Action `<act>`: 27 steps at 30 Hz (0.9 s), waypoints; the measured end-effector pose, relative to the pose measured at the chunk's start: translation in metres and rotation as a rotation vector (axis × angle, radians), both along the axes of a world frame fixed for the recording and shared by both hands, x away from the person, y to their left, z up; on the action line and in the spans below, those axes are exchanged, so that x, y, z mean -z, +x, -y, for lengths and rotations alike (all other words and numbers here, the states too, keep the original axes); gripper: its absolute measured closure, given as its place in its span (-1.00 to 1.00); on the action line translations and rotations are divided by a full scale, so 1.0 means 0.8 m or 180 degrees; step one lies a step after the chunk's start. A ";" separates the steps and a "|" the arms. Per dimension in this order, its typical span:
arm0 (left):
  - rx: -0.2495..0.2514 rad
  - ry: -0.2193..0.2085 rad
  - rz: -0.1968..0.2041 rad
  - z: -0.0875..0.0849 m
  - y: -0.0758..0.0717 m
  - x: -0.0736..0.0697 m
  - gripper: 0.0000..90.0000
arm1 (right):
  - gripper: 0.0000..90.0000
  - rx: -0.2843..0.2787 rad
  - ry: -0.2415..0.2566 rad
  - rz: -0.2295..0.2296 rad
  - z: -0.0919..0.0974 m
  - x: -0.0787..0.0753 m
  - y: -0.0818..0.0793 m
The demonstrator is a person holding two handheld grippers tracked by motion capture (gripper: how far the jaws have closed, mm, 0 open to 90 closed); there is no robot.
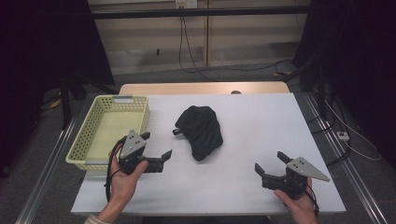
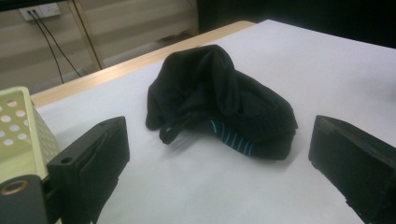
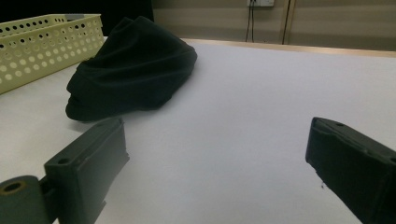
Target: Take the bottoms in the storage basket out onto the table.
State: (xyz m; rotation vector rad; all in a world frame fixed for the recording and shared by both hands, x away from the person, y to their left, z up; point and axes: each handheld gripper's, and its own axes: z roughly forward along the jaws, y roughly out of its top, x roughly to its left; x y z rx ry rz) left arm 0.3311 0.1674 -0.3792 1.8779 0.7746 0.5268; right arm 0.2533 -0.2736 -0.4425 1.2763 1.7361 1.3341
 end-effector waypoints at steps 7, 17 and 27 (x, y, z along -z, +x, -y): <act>-0.0021 -0.0030 -0.0051 -0.007 -0.007 0.013 -0.90 | -0.88 -0.0005 -0.0001 -0.0004 0.000 0.000 0.000; -0.0113 0.0040 -0.0082 -0.014 -0.021 0.035 -0.90 | -0.88 -0.0009 -0.0001 -0.0002 -0.001 0.000 0.000; -0.0135 0.0077 -0.0091 -0.015 -0.027 0.051 -0.89 | -0.88 -0.0030 -0.0011 0.0006 -0.001 -0.001 -0.001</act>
